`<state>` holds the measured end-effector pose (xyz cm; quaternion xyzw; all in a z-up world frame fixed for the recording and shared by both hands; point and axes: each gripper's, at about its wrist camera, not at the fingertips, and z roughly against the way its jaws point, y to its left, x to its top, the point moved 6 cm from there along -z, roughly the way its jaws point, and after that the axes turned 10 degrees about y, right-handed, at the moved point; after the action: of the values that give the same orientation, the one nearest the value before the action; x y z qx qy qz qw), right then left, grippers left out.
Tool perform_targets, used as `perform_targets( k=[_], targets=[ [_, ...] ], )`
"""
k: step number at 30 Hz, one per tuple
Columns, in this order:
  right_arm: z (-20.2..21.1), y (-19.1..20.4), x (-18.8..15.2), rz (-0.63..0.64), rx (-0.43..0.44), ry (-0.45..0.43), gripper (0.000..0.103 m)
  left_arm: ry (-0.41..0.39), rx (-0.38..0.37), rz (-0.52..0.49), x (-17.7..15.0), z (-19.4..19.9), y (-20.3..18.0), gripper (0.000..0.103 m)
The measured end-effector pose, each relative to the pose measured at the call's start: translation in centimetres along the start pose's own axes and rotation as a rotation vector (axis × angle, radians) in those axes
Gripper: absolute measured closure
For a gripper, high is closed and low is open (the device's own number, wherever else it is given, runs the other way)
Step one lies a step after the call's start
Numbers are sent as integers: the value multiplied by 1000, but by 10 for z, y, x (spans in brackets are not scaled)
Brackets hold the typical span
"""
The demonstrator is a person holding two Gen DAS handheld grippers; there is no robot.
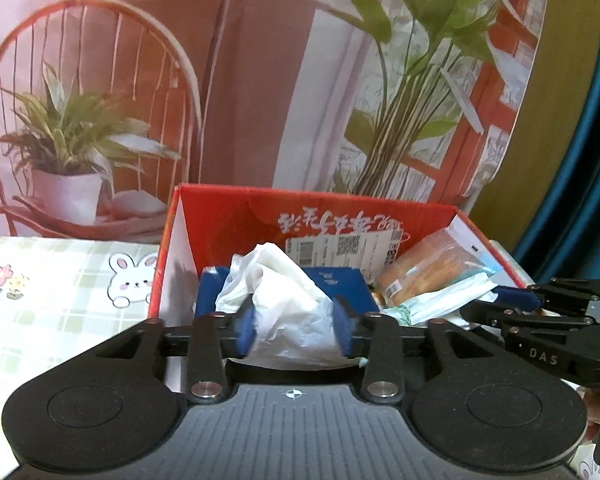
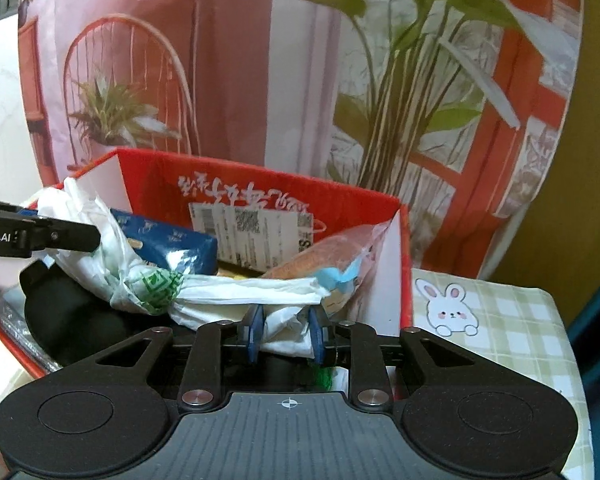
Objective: Organize soft objects
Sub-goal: 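Lift the towel bundle into the red box and open both tools, then move both tools to the pink mesh item and close on it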
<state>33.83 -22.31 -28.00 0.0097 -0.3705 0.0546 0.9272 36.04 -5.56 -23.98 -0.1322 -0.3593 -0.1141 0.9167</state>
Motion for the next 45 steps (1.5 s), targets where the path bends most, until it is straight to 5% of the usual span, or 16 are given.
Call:
perform_targets(
  k=[4, 7, 18, 37, 45],
  targets=[
    [18, -3, 4, -14, 19, -60, 71, -40, 8, -21, 2, 18, -7, 24],
    [31, -3, 5, -9, 26, -82, 54, -53, 17, -33, 2, 30, -12, 5],
    [70, -5, -13, -27, 6, -166, 1, -89, 68, -55, -22, 75, -25, 0],
    [123, 6, -85, -2, 21, -317, 0, -128, 110, -19, -94, 108, -36, 0],
    [106, 7, -139, -44, 20, -247, 0, -59, 107, 3, -133, 94, -35, 0]
  ],
)
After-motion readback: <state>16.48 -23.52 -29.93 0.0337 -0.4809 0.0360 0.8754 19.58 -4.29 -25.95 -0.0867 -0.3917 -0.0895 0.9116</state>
